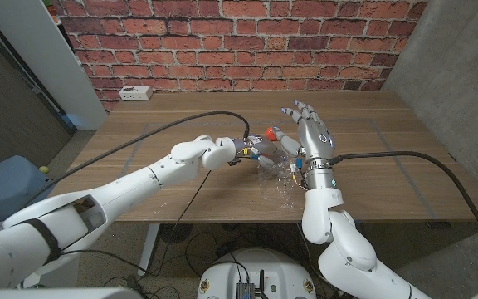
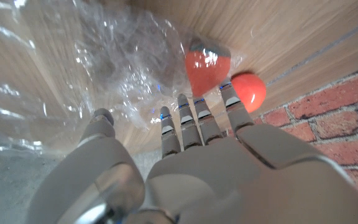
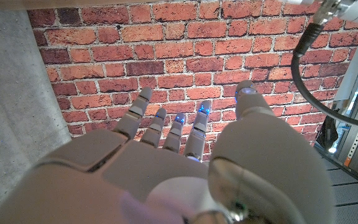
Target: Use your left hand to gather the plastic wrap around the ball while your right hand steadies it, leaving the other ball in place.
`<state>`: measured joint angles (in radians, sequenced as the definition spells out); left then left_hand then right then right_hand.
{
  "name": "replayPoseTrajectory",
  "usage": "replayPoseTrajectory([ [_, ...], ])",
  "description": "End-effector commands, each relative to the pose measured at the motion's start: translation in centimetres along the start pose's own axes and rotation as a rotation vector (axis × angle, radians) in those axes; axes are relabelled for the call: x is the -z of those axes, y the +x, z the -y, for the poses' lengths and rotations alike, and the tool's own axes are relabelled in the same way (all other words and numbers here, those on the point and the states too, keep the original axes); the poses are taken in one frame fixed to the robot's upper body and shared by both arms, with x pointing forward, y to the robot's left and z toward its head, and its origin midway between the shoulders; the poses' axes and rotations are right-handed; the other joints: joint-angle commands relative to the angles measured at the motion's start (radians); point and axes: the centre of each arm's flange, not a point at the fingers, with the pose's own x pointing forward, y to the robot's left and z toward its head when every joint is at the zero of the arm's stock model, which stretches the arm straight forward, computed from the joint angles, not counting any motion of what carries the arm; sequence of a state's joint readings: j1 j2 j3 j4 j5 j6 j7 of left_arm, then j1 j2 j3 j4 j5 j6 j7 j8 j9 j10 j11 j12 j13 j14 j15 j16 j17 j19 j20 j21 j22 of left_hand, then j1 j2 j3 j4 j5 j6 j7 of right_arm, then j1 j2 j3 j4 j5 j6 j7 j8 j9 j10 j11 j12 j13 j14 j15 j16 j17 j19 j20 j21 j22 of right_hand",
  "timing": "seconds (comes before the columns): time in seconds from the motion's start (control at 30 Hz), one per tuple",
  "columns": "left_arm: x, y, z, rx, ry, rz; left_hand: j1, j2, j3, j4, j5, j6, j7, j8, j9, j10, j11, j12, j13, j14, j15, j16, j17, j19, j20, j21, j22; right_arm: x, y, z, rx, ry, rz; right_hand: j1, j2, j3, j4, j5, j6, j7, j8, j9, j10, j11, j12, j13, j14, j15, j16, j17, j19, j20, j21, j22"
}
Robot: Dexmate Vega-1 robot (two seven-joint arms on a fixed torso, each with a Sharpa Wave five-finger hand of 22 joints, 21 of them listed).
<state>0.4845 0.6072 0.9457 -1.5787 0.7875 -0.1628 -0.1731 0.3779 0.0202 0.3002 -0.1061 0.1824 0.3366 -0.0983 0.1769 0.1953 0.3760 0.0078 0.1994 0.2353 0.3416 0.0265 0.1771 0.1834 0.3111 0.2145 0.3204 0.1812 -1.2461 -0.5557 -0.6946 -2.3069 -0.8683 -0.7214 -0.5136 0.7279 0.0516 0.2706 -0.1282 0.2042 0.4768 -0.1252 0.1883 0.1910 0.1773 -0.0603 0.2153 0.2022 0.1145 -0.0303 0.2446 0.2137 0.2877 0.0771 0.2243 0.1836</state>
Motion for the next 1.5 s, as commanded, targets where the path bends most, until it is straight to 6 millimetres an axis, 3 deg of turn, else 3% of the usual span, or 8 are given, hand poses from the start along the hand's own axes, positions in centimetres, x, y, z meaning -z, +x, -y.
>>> replayPoseTrajectory([
  [0.03,0.2,-2.2,-1.1,-0.248,-0.064,0.002,-0.005,0.009,0.013,-0.003,0.003,-0.006,0.000,0.012,0.001,-0.028,-0.003,-0.003,0.007,-0.027,-0.004,0.000,0.003,-0.037,0.000,-0.021,0.004,0.1,-0.2,0.0,0.001,0.007,-0.005,-0.010,0.000,-0.004,0.002,-0.004,0.000,0.002,0.005,0.001,0.006,0.002,-0.002,0.002,0.004,0.000,0.007,0.003,0.009,0.000,0.000,0.002],
  [0.23,0.8,-3.3,-1.4,-0.351,-0.126,-0.022,0.002,0.035,0.028,-0.004,0.003,0.003,0.002,0.018,0.001,-0.023,0.003,0.006,0.010,-0.028,-0.005,0.007,0.004,-0.038,-0.002,-0.026,0.005,0.4,0.0,-0.1,-0.009,0.031,-0.002,-0.010,0.000,-0.005,0.002,-0.004,0.000,0.002,0.005,0.001,0.006,0.003,-0.002,0.002,0.005,-0.001,0.007,0.003,0.009,0.000,0.000,0.002],
  [0.47,1.4,-5.0,-1.2,-0.483,-0.211,-0.071,0.045,0.095,0.081,-0.027,0.011,0.046,0.014,0.033,0.001,0.022,0.001,0.032,0.015,0.030,-0.020,0.029,0.002,0.009,-0.005,-0.018,0.009,1.0,0.5,-0.4,-0.009,0.093,0.004,-0.010,0.008,-0.003,0.003,-0.004,0.000,0.006,0.005,0.001,0.007,0.003,-0.002,0.002,0.004,0.000,0.007,0.004,0.009,0.001,0.000,0.002],
  [0.5,1.6,-5.3,-1.1,-0.500,-0.220,-0.073,0.065,0.113,0.101,-0.037,0.017,0.055,0.016,0.035,0.001,0.028,0.001,0.036,0.015,0.041,-0.021,0.030,0.001,0.021,-0.005,-0.015,0.009,1.1,0.6,-0.5,-0.009,0.108,0.006,-0.011,0.015,-0.001,0.005,-0.003,0.000,0.007,0.005,0.001,0.010,0.003,-0.002,0.002,0.006,-0.001,0.008,0.005,0.009,0.000,0.000,0.002],
  [0.63,2.0,-6.2,-0.8,-0.572,-0.273,-0.097,0.087,0.131,0.128,-0.047,0.024,0.074,0.025,0.038,0.000,0.043,0.002,0.042,0.016,0.066,-0.029,0.035,0.000,0.040,-0.013,-0.012,0.010,1.6,0.9,-0.6,-0.008,0.178,0.019,-0.016,0.038,0.004,0.013,-0.005,0.003,0.014,0.006,0.001,0.018,0.012,0.001,0.002,0.011,0.002,0.012,0.009,0.014,-0.001,0.001,0.002],
  [0.87,3.0,-7.5,-0.4,-0.643,-0.382,-0.115,0.096,0.144,0.153,-0.045,0.029,0.045,0.010,0.020,-0.002,0.018,-0.001,0.029,0.012,0.077,-0.029,0.032,0.002,0.057,-0.025,-0.009,0.011,2.5,1.4,-1.1,0.005,0.331,0.032,-0.033,0.058,0.009,0.023,-0.011,0.008,0.022,0.007,0.000,0.033,0.019,0.004,0.002,0.028,0.007,0.019,0.014,0.025,-0.001,0.004,0.003],
  [1.23,5.1,-9.7,0.8,-0.777,-0.639,-0.104,0.083,0.152,0.164,-0.028,0.029,0.016,0.012,0.009,-0.003,-0.007,0.011,0.017,0.007,0.052,-0.015,0.021,0.006,0.045,-0.032,-0.016,0.013,3.7,2.3,-2.0,0.013,0.528,0.031,-0.044,0.071,0.013,0.029,-0.015,-0.011,0.031,-0.001,0.000,0.036,0.030,0.003,0.002,0.040,0.011,0.023,0.017,0.031,0.002,0.006,0.003],
  [1.5,7.5,-11.8,2.3,-0.846,-0.826,-0.102,0.063,0.151,0.174,-0.010,0.025,-0.052,-0.011,-0.004,-0.006,-0.051,0.011,0.002,0.000,0.032,-0.006,0.015,0.009,0.037,-0.030,-0.022,0.014,4.5,2.4,-3.7,0.009,0.695,0.000,-0.062,0.074,0.013,0.034,-0.019,-0.054,0.032,-0.013,-0.001,0.027,0.041,-0.002,0.002,0.047,0.015,0.024,0.019,0.032,0.005,0.005,0.003],
])
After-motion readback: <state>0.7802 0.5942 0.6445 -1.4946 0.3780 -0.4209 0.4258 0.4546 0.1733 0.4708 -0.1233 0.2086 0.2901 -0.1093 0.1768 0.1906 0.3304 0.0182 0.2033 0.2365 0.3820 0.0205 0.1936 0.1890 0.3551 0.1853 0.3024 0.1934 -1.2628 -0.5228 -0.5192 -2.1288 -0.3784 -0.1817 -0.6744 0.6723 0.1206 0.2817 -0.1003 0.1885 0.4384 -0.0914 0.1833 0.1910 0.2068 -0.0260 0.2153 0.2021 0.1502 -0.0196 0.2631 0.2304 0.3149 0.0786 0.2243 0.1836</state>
